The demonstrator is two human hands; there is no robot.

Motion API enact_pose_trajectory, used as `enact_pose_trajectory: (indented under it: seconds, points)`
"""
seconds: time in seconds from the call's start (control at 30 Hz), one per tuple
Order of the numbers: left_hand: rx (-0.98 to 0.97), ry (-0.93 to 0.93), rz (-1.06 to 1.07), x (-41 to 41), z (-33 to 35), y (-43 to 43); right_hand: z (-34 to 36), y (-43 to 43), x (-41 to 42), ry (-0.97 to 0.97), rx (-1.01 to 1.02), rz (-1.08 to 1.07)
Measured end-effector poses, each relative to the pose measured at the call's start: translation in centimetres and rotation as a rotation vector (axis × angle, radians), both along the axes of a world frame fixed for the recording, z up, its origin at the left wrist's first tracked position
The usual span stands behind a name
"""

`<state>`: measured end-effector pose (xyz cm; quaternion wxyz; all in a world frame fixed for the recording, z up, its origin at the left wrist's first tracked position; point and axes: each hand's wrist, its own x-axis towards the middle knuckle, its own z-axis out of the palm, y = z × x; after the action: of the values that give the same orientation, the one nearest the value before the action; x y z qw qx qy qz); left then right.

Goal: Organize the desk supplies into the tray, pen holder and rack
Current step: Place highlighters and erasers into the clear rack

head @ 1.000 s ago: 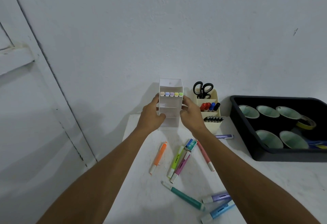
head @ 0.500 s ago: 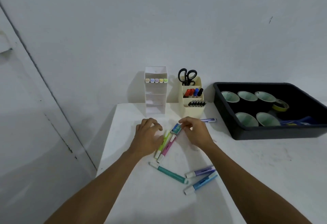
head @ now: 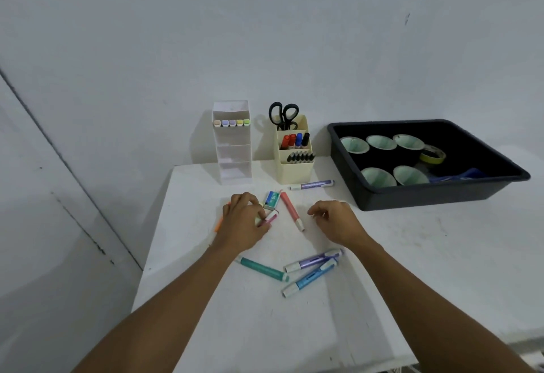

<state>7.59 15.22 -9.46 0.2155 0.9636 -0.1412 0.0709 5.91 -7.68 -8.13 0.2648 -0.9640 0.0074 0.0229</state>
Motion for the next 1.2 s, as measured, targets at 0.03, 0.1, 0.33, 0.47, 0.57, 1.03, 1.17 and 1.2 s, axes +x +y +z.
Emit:
enact_pose_trajectory:
  seconds: [0.03, 0.1, 0.33, 0.47, 0.57, 1.03, 1.17, 1.2]
  points:
    - [0.01, 0.005, 0.004, 0.0, 0.0, 0.0, 0.1, -0.1, -0.2, 0.008, -0.008, 0.014]
    - [0.025, 0.008, 0.003, -0.1, 0.0, -0.1, 0.4, -0.3, -0.6, 0.03, -0.015, 0.052]
    - [0.026, 0.021, 0.024, -0.2, -0.1, 0.1, -0.2, 1.0, -1.0, 0.059, -0.098, 0.029]
    - [0.054, 0.035, 0.026, -0.4, -0.1, 0.7, -0.4, 2.9, -0.7, 0.013, -0.151, -0.043]
    - [0.027, 0.034, 0.029, -0.6, -0.1, 0.5, -0.3, 3.6, -0.3, -0.009, -0.134, -0.093]
    - [-0.801, 0.482, 0.176, 0.4, 3.0, 1.1, 2.6, 2.9, 0.7, -0.072, 0.571, -0.234]
    - [-0.869, 0.501, 0.218, 0.5, 2.9, 1.5, 1.1, 3.6, 0.8, 0.046, 0.115, -0.067]
    - [-0.904, 0.512, 0.212, 0.5, 2.9, 1.7, 1.0, 3.8, 0.9, 0.071, 0.043, -0.032]
